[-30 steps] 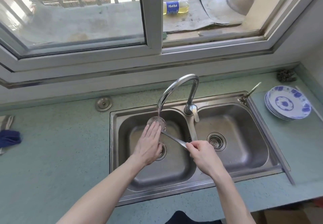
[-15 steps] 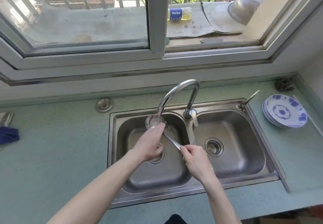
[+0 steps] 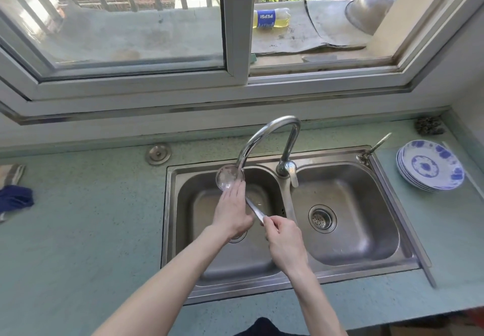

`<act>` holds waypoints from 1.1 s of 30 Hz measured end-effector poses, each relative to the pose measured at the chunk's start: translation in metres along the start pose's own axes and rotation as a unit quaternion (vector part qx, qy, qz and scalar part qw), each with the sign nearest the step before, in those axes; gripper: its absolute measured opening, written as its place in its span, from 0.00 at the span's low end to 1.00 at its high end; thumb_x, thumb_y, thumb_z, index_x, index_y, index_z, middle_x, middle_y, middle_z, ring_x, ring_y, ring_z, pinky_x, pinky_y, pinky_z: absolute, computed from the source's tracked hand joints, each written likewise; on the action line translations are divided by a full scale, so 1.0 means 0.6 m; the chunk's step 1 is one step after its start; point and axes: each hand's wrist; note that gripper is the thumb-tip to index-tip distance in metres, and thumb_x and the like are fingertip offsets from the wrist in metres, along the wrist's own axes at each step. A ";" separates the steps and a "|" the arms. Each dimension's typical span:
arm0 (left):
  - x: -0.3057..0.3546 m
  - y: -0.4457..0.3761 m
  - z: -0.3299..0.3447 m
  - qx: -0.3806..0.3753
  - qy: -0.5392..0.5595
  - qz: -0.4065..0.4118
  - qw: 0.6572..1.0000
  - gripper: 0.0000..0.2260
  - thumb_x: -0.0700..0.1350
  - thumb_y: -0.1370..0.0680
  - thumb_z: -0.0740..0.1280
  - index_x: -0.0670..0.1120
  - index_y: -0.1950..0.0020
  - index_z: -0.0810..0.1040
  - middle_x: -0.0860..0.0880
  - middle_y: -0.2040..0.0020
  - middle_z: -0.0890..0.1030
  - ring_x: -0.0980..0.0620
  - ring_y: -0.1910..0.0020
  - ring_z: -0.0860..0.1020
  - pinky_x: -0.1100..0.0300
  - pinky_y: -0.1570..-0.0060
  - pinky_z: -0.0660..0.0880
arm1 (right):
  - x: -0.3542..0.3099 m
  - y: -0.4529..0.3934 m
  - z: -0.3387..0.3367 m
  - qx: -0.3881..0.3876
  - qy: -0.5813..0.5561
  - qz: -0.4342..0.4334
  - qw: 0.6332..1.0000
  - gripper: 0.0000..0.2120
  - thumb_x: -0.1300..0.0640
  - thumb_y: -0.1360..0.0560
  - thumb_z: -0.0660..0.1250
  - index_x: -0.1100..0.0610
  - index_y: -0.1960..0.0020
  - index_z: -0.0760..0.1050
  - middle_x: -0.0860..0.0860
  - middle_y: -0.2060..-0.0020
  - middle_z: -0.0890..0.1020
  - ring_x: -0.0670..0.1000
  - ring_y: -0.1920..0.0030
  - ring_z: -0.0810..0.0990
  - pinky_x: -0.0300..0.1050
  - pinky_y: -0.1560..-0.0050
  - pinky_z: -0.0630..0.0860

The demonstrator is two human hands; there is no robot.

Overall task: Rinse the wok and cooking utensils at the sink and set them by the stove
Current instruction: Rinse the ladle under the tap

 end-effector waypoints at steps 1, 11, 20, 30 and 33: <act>-0.007 0.000 -0.002 0.001 -0.017 0.025 1.000 0.40 0.54 0.22 0.66 0.40 0.17 0.52 0.43 0.16 0.55 0.47 0.17 0.53 0.54 0.19 0.49 | 0.003 -0.001 -0.002 -0.001 0.000 0.000 1.000 0.19 0.52 0.17 0.62 0.64 0.60 0.75 0.60 0.68 0.76 0.52 0.68 0.68 0.51 0.63 0.67; -0.097 -0.013 -0.041 0.025 -0.264 0.154 0.952 0.36 0.40 0.23 0.59 0.38 0.17 0.49 0.40 0.16 0.50 0.44 0.17 0.50 0.48 0.18 0.47 | 0.017 -0.023 -0.044 -0.059 -0.036 0.006 0.998 0.18 0.50 0.16 0.64 0.56 0.61 0.79 0.47 0.74 0.74 0.47 0.71 0.69 0.45 0.64 0.66; -0.031 0.010 -0.014 0.014 -0.031 0.072 0.997 0.40 0.46 0.26 0.70 0.40 0.18 0.57 0.43 0.20 0.65 0.45 0.22 0.66 0.57 0.24 0.62 | 0.012 -0.002 -0.007 -0.004 0.005 -0.010 1.000 0.21 0.51 0.17 0.63 0.63 0.63 0.70 0.60 0.69 0.77 0.52 0.68 0.69 0.56 0.58 0.75; -0.089 -0.020 -0.061 0.024 -0.252 0.154 0.955 0.38 0.38 0.25 0.64 0.41 0.17 0.52 0.41 0.16 0.51 0.43 0.17 0.52 0.49 0.18 0.47 | 0.013 -0.013 -0.036 -0.041 -0.058 0.000 0.997 0.18 0.50 0.17 0.64 0.55 0.64 0.78 0.46 0.74 0.74 0.47 0.70 0.70 0.47 0.64 0.68; -0.037 0.006 -0.035 0.021 -0.119 0.058 0.991 0.38 0.48 0.24 0.67 0.43 0.17 0.57 0.42 0.17 0.59 0.43 0.20 0.62 0.52 0.21 0.59 | 0.004 -0.009 -0.009 -0.020 -0.028 -0.007 0.999 0.21 0.51 0.16 0.63 0.60 0.65 0.70 0.49 0.74 0.72 0.50 0.69 0.69 0.55 0.62 0.72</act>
Point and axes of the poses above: each hand's wrist, its own y-axis away from the middle knuckle, its own z-axis out of the palm, x = y × z
